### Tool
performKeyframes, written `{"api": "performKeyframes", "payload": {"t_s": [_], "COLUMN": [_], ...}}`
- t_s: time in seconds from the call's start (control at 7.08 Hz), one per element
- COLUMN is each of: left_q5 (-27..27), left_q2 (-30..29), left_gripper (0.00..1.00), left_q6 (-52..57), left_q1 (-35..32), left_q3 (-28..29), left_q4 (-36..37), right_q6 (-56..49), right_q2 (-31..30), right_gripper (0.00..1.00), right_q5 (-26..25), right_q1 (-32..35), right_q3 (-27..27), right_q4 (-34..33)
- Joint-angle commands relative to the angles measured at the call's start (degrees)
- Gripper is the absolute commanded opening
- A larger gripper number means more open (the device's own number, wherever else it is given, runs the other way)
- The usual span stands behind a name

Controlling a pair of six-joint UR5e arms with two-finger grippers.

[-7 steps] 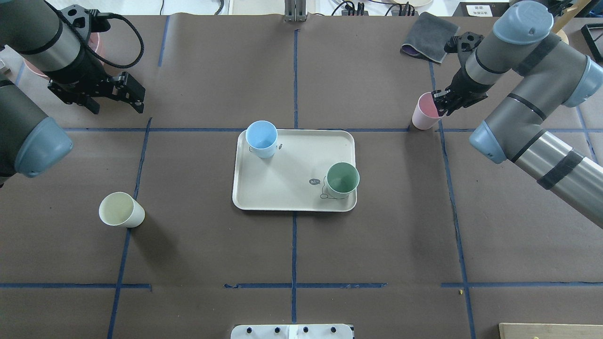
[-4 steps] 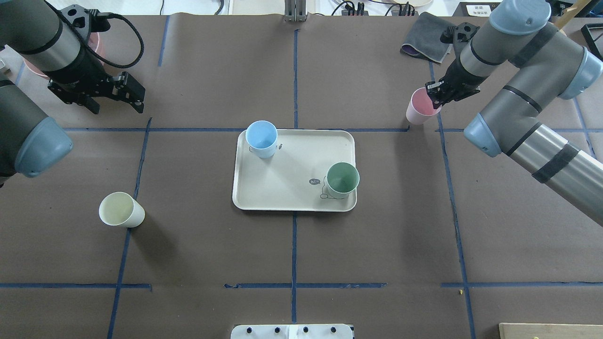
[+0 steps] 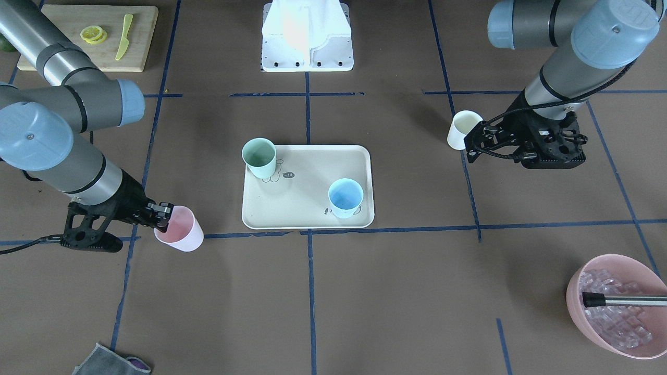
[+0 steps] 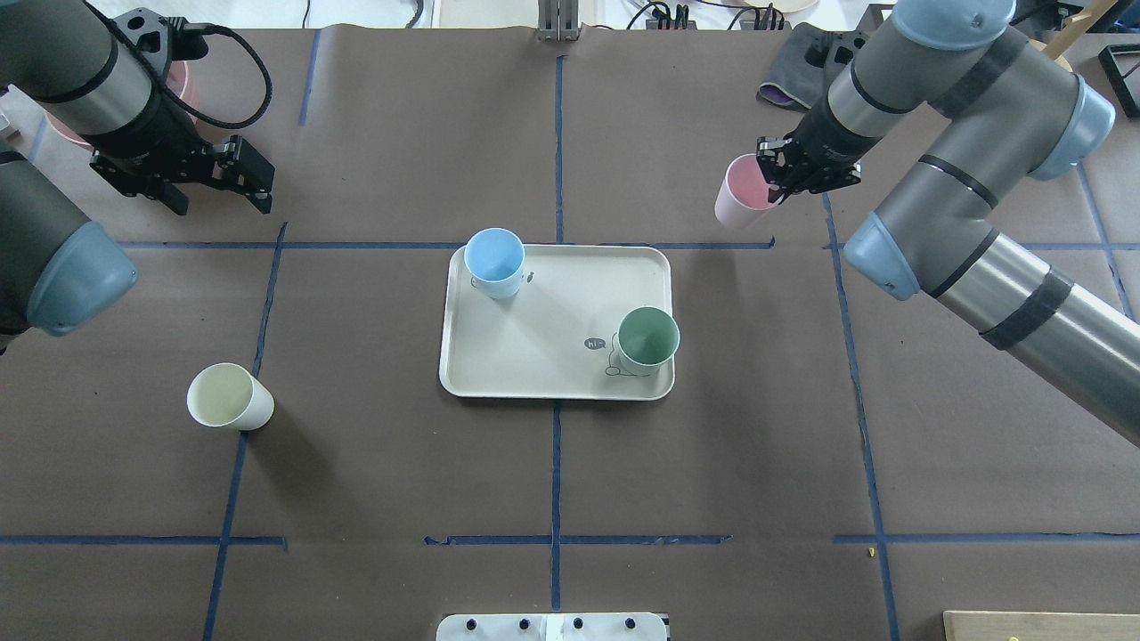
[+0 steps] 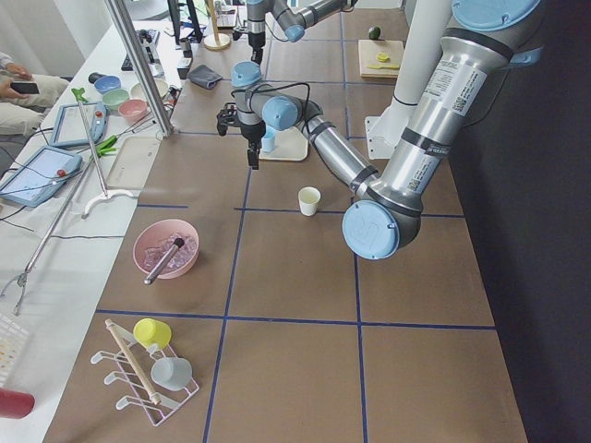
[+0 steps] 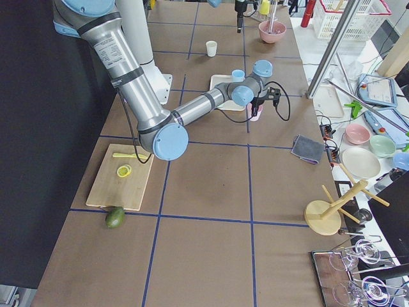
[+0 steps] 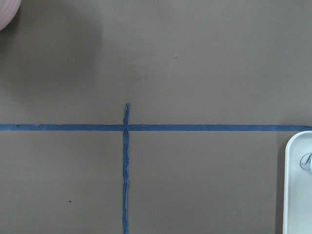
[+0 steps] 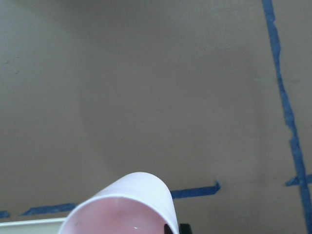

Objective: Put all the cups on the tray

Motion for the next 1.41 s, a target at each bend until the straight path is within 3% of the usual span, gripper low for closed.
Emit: {"api": "performKeyframes", "payload": {"t_s": [0.0, 0.14, 0.42, 0.71, 0.85, 0.99, 1.27], "left_q5": [0.1, 0.1, 0.1, 0.0, 0.0, 0.0, 0.0], "left_q2": [0.0, 0.0, 0.0, 0.0, 0.0, 0.0, 0.0], "left_gripper": [0.99, 0.99, 0.99, 0.99, 0.99, 0.99, 0.99], "left_q6": [0.0, 0.0, 0.0, 0.0, 0.0, 0.0, 0.0], "left_q1": [0.0, 0.1, 0.1, 0.1, 0.1, 0.1, 0.1], "left_q3": [-0.3, -0.3, -0.2, -0.2, -0.2, -0.2, -0.2], "left_q4": [-0.1, 0.0, -0.1, 0.0, 0.0, 0.0, 0.0], "right_q6": [8.1, 11.8, 18.3, 20.0, 19.6, 19.2, 19.3], "right_q2": [2.5, 3.6, 6.3, 6.6, 6.5, 6.5, 6.6], "right_gripper": [0.02, 0.02, 0.04, 0.04, 0.09, 0.18, 0.58], "right_q5": [-0.2, -1.1, -9.4, -11.2, -12.7, -13.6, -13.6], "right_q1": [-3.8, -5.9, -11.7, -12.5, -13.4, -14.0, -14.8], "right_q3": [5.1, 5.7, 4.9, 2.9, 2.1, 1.2, 1.2], "right_q4": [-7.0, -7.3, -7.4, -7.1, -7.1, -6.7, -6.7]}}
